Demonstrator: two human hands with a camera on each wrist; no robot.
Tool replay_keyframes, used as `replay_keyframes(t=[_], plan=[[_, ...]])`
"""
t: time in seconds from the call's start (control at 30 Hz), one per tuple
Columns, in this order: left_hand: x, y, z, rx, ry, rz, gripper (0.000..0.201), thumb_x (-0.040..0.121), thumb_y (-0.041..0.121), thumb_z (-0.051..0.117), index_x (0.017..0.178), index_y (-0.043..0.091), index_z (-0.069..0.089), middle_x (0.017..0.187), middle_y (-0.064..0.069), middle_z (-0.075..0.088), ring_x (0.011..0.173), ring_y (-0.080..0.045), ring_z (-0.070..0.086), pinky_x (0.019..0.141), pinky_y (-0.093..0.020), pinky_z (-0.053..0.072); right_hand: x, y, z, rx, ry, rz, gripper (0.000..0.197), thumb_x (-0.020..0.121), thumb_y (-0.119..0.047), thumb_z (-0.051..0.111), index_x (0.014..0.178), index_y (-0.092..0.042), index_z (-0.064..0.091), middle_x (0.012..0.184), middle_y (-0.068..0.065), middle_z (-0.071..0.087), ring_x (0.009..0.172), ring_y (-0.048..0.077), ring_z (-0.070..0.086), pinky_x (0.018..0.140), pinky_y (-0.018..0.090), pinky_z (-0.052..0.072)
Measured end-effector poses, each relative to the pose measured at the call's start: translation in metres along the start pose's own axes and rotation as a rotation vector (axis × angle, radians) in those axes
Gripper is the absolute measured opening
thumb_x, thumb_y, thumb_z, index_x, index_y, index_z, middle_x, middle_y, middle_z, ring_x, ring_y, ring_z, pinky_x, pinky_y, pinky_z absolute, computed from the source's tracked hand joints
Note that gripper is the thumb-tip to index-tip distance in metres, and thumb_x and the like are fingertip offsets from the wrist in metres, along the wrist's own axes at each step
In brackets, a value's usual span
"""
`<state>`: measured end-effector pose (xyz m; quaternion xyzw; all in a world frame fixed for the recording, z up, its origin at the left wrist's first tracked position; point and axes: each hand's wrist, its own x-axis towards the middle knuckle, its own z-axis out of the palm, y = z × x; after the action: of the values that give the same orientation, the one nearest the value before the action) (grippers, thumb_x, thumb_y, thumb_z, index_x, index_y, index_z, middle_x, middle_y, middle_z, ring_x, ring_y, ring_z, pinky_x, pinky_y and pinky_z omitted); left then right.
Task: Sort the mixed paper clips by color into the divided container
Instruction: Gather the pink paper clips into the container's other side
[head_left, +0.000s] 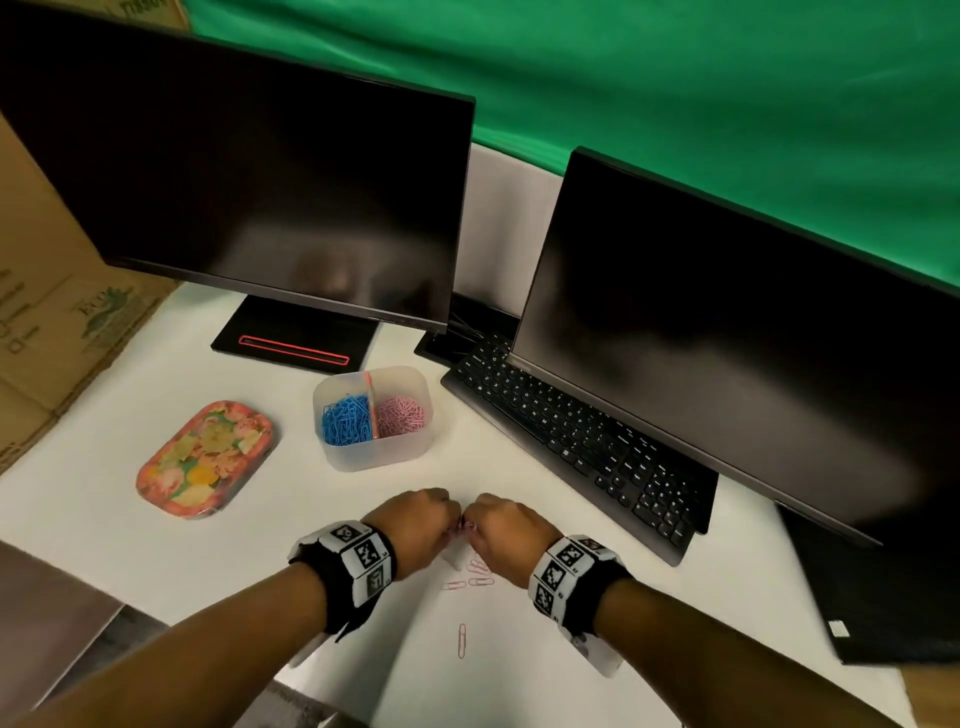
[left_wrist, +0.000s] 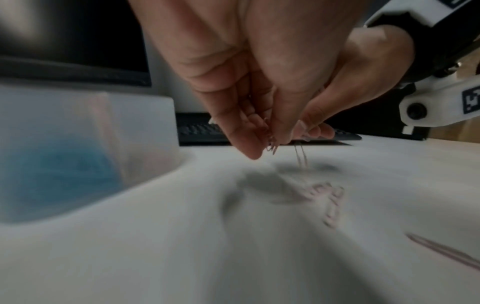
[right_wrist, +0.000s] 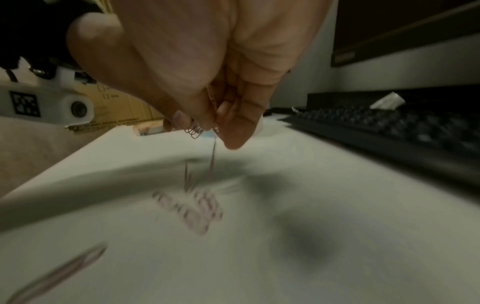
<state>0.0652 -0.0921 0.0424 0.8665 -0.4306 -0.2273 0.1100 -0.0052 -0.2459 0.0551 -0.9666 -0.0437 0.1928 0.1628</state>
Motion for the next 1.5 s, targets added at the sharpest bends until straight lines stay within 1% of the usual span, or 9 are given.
replay_keyframes(t=[0.33, 0.63, 0.87, 1.03, 1.17, 1.23, 1.33, 1.43, 1.5], plan=[[0.024, -0.053, -0.119, 0.068, 0.189, -0.130, 0.024, 0.091, 0.036, 0.055, 0.102, 0.019, 0.068, 0.103, -0.004, 0.065, 0.097, -0.024, 0.060, 0.080, -0.029, 0.046, 0.094, -0.036, -0.097, -0.031, 0.160, -0.012, 0.024, 0.095, -0.019, 0.048, 0.112, -0.010, 0.061, 0.115, 0.013, 0.059, 0.106, 0.032, 0.059, 0.089, 0.037, 0.051], [0.043, -0.066, -0.118, 0.050, 0.088, -0.343, 0.024, 0.089, 0.025, 0.056, 0.108, 0.017, 0.068, 0.106, -0.008, 0.069, 0.097, -0.028, 0.064, 0.081, -0.029, 0.049, 0.140, -0.047, -0.086, 0.077, 0.088, 0.155, 0.023, 0.088, -0.012, 0.054, 0.108, -0.015, 0.065, 0.106, 0.010, 0.066, 0.084, 0.027, 0.061, 0.072, 0.029, 0.051], [0.026, -0.061, -0.102, 0.041, 0.179, -0.318, 0.026, 0.087, 0.023, 0.053, 0.109, 0.021, 0.065, 0.114, -0.007, 0.063, 0.101, -0.029, 0.060, 0.084, -0.034, 0.050, 0.084, -0.008, -0.053, 0.171, 0.216, 0.145, 0.034, 0.093, -0.010, 0.044, 0.122, -0.023, 0.059, 0.119, 0.004, 0.063, 0.098, 0.024, 0.065, 0.087, 0.034, 0.056], [0.005, -0.046, -0.051, 0.019, 0.069, -0.164, 0.020, 0.087, 0.023, 0.052, 0.100, 0.026, 0.066, 0.109, 0.002, 0.066, 0.098, -0.021, 0.062, 0.080, -0.029, 0.050, 0.020, 0.021, 0.030, 0.003, -0.030, -0.013, 0.052, 0.098, -0.022, 0.042, 0.148, -0.017, 0.032, 0.159, -0.003, 0.022, 0.146, 0.013, 0.021, 0.119, 0.024, 0.017], [-0.005, -0.031, -0.012, 0.032, -0.050, -0.143, 0.021, 0.086, 0.022, 0.052, 0.102, 0.026, 0.065, 0.111, 0.003, 0.063, 0.103, -0.020, 0.059, 0.078, -0.026, 0.042, -0.012, 0.025, 0.068, -0.042, -0.051, -0.235, 0.049, 0.078, -0.022, 0.072, 0.126, -0.018, 0.060, 0.141, 0.000, 0.053, 0.130, 0.013, 0.051, 0.106, 0.026, 0.043], [-0.009, -0.025, 0.003, 0.030, -0.108, -0.137, 0.023, 0.085, 0.022, 0.052, 0.106, 0.025, 0.063, 0.114, 0.003, 0.062, 0.104, -0.020, 0.058, 0.080, -0.027, 0.042, -0.021, 0.030, 0.083, -0.075, -0.082, -0.337, 0.052, 0.080, -0.016, 0.069, 0.129, -0.019, 0.053, 0.141, 0.000, 0.052, 0.131, 0.014, 0.049, 0.113, 0.019, 0.031], [-0.016, -0.016, 0.023, 0.003, -0.193, -0.124, 0.033, 0.085, 0.027, 0.056, 0.118, 0.024, 0.056, 0.120, 0.002, 0.056, 0.109, -0.021, 0.056, 0.085, -0.028, 0.043, -0.037, 0.031, 0.070, 0.058, -0.048, -0.220, 0.055, 0.095, -0.009, 0.045, 0.147, -0.020, 0.033, 0.157, -0.004, 0.028, 0.143, 0.014, 0.030, 0.119, 0.026, 0.023], [-0.020, -0.007, 0.039, -0.003, -0.246, -0.116, 0.043, 0.080, 0.034, 0.063, 0.121, 0.023, 0.051, 0.121, 0.001, 0.051, 0.108, -0.023, 0.055, 0.087, -0.030, 0.044, -0.048, 0.037, 0.051, 0.133, 0.048, -0.042, 0.059, 0.095, -0.021, 0.048, 0.150, -0.020, 0.028, 0.153, -0.003, 0.029, 0.141, 0.015, 0.028, 0.118, 0.027, 0.025], [-0.020, 0.000, 0.047, -0.001, -0.246, -0.108, 0.042, 0.078, 0.039, 0.064, 0.115, 0.023, 0.052, 0.118, 0.001, 0.052, 0.104, -0.023, 0.057, 0.085, -0.030, 0.045, -0.050, 0.038, 0.047, 0.065, -0.032, -0.006, 0.066, 0.094, -0.031, 0.053, 0.151, -0.019, 0.023, 0.151, 0.000, 0.027, 0.140, 0.019, 0.026, 0.118, 0.031, 0.024]])
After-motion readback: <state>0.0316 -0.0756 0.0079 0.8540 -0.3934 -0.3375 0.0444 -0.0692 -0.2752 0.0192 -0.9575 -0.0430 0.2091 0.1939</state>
